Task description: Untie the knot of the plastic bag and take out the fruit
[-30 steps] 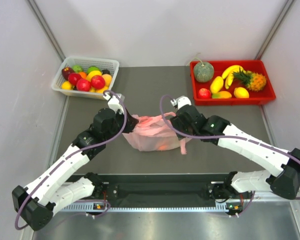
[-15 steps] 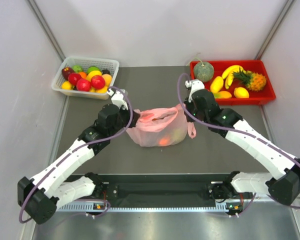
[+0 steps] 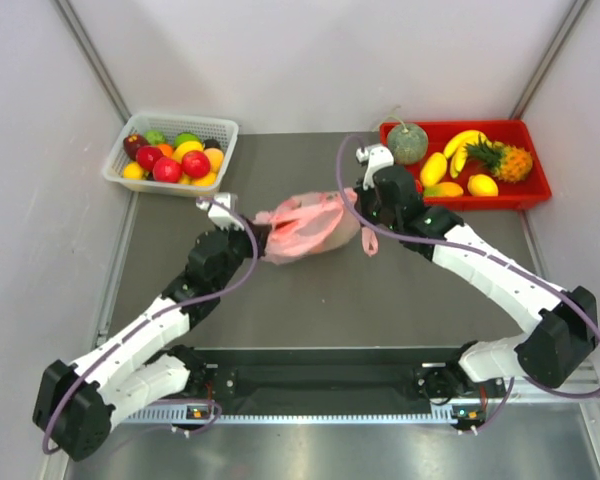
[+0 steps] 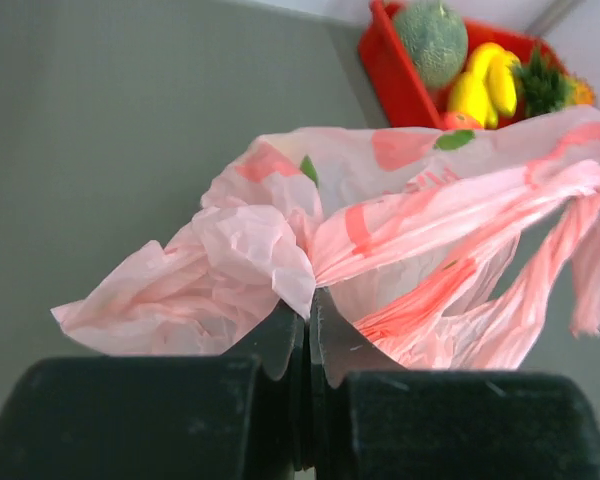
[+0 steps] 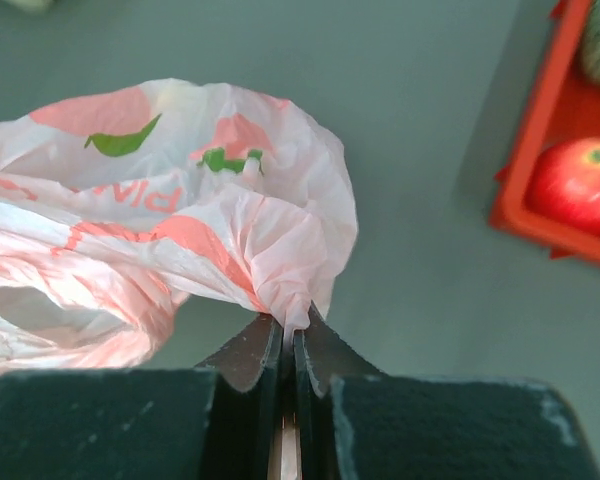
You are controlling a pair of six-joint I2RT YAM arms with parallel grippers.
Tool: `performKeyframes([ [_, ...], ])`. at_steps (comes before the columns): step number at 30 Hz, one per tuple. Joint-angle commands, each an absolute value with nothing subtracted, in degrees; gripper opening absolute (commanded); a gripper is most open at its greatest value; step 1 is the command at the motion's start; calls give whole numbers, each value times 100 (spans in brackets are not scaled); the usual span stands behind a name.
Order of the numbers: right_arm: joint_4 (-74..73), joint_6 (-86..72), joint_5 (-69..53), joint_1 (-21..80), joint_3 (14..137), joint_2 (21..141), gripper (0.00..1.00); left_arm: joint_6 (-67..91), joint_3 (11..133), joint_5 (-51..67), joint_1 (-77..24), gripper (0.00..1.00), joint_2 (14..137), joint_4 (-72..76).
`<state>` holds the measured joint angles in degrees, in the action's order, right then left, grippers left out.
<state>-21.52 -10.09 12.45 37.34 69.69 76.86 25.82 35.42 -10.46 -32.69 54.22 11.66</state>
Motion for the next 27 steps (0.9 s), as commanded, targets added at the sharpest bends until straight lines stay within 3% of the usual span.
performKeyframes([
  [1, -1767, -870, 1310, 3630, 6339, 7532, 0, 3172, 2405, -794, -3208, 0, 4933, 1634],
  [6, -1565, -949, 1134, 3630, 5758, 7357, 0, 3656, 1417, -194, -3217, 0, 4308, 1680],
  [8, -1547, -958, 1108, 3630, 5652, 7269, 0, 3709, 1345, 235, -3234, 6, 3877, 1521],
  [12, -1556, -958, 1108, 3630, 5388, 7014, 0, 3516, 1738, 571, -3322, 54, 3017, 714],
  [14, -1556, -949, 1108, 3630, 5326, 6961, 0, 3270, 2064, 589, -3340, 88, 2822, 221],
  [15, -1538, -932, 1047, 3630, 5283, 6900, 0, 3174, 2466, 615, -3349, 96, 2778, 98],
  [27, -1380, -580, 18, 3630, 5782, 6882, 0, 1249, 5501, 1239, -3436, 99, 5720, -1476],
])
